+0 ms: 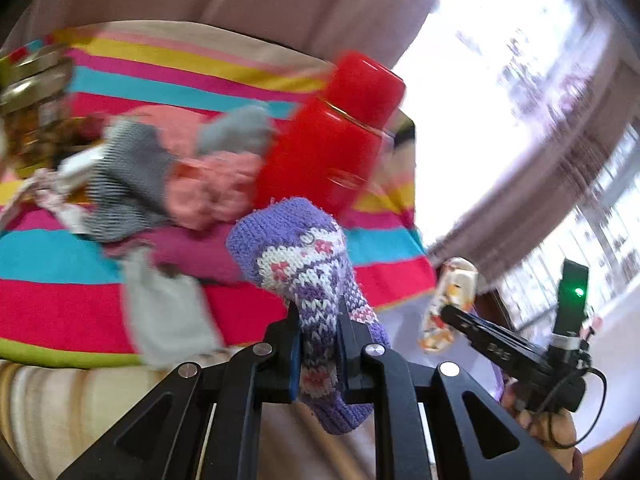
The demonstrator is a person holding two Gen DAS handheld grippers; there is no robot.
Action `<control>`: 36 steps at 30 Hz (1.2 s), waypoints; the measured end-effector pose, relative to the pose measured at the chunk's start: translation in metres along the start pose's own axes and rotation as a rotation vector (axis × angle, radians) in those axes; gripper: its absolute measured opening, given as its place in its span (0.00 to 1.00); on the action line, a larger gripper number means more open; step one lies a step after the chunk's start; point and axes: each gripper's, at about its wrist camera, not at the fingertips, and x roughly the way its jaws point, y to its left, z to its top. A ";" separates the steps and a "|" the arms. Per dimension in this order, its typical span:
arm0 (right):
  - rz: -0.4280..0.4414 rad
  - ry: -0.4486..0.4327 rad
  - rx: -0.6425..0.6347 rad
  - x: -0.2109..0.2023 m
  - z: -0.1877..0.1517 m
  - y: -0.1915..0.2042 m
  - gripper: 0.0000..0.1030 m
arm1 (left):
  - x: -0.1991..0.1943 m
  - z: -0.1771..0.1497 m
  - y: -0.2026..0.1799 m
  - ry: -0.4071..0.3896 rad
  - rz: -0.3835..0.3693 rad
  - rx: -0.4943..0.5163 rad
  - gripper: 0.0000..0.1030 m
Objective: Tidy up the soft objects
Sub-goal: 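Carry mitten and pouch into the white box and open both tools, then move the left tool to the floral scarf while the right tool reaches the grey bag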
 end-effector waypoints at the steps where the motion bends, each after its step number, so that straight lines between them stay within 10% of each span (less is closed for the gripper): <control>1: -0.016 0.002 -0.003 -0.001 -0.002 -0.007 0.21 | 0.005 -0.001 -0.010 0.014 -0.009 0.015 0.14; 17: -0.021 0.034 0.067 0.003 -0.019 -0.056 0.34 | 0.075 -0.024 -0.114 0.196 -0.021 0.205 0.28; 21: -0.010 0.030 0.074 0.003 -0.021 -0.058 0.54 | 0.078 -0.024 -0.114 0.194 -0.007 0.200 0.41; 36: 0.044 0.045 0.038 0.002 -0.022 -0.036 0.56 | 0.050 -0.016 -0.081 0.141 0.016 0.123 0.46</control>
